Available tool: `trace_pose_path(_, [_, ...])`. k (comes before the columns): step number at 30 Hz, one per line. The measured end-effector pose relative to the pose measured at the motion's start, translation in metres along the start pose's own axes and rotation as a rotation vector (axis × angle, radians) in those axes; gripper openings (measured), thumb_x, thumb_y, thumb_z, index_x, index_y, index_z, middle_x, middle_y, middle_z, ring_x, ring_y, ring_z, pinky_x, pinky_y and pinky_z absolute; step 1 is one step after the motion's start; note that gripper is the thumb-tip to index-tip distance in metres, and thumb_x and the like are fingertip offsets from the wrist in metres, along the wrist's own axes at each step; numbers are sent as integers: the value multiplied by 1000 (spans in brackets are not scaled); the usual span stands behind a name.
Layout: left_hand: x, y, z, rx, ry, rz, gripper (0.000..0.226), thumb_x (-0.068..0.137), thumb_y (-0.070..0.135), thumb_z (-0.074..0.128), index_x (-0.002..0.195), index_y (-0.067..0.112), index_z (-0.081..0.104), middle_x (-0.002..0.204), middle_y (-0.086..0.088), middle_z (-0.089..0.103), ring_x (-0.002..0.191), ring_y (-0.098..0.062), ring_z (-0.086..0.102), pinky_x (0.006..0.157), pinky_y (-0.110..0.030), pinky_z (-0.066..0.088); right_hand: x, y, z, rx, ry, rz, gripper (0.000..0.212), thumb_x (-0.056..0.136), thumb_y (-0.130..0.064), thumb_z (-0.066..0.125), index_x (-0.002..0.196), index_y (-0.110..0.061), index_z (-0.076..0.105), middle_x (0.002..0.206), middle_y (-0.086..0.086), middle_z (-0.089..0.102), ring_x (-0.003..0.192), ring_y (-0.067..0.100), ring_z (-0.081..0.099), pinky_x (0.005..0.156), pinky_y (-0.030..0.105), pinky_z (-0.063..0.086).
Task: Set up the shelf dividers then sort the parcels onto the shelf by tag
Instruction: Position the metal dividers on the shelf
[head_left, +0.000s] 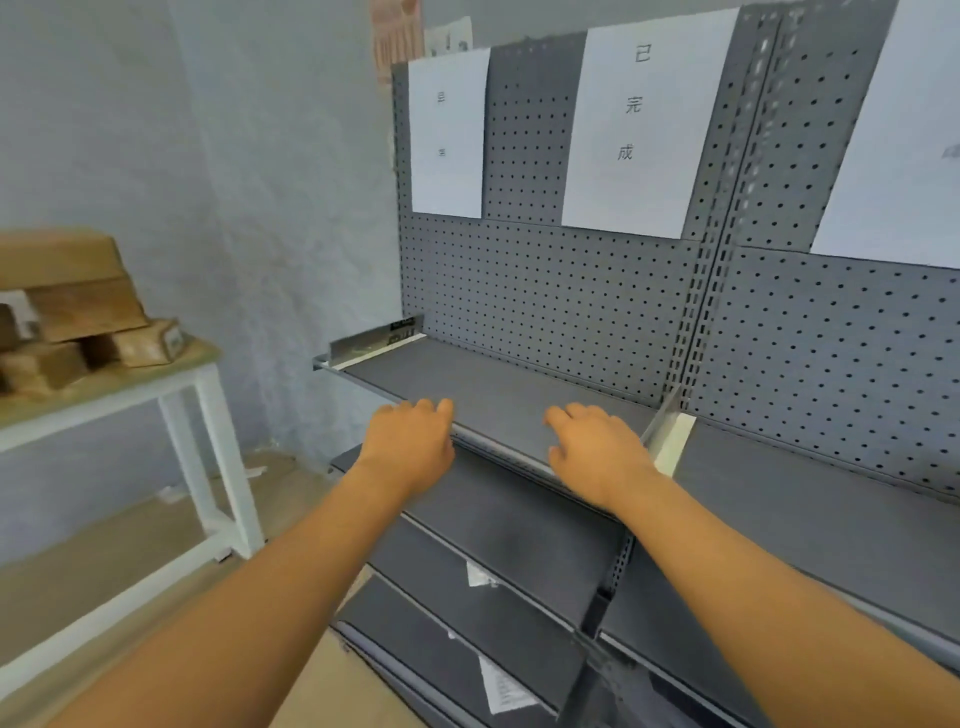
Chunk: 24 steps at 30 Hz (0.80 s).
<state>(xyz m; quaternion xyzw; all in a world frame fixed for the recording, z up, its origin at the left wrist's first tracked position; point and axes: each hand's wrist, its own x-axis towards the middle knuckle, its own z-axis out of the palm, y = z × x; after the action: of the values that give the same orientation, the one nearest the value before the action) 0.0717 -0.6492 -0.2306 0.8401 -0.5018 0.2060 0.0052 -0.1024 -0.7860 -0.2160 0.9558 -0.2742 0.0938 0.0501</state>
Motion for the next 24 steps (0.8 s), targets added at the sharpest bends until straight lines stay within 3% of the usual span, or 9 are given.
trace_pose_path(13, [24, -233, 56, 116, 9, -73, 29, 100, 27, 41, 125, 13, 46, 113, -9, 59, 99, -29, 57, 70, -33, 34, 179, -184, 31, 1, -2, -147, 38, 102, -23, 42, 139, -14, 44, 130, 10, 54, 117, 30, 51, 92, 37, 42])
trace_pose_path(19, [70, -291, 83, 123, 69, -34, 30, 99, 24, 41, 126, 15, 47, 112, -7, 58, 101, -28, 55, 83, -35, 40, 254, -221, 44, -2, -14, -156, 39, 102, -22, 43, 140, -15, 43, 129, 8, 53, 117, 28, 49, 95, 36, 41])
trace_pose_path(24, [130, -328, 112, 177, 125, 39, 23, 96, 22, 43, 117, 15, 49, 108, -6, 57, 96, -27, 53, 77, -33, 34, 326, -228, 63, 23, 4, -142, 43, 101, -20, 43, 143, -15, 41, 130, 7, 53, 119, 28, 48, 93, 36, 39])
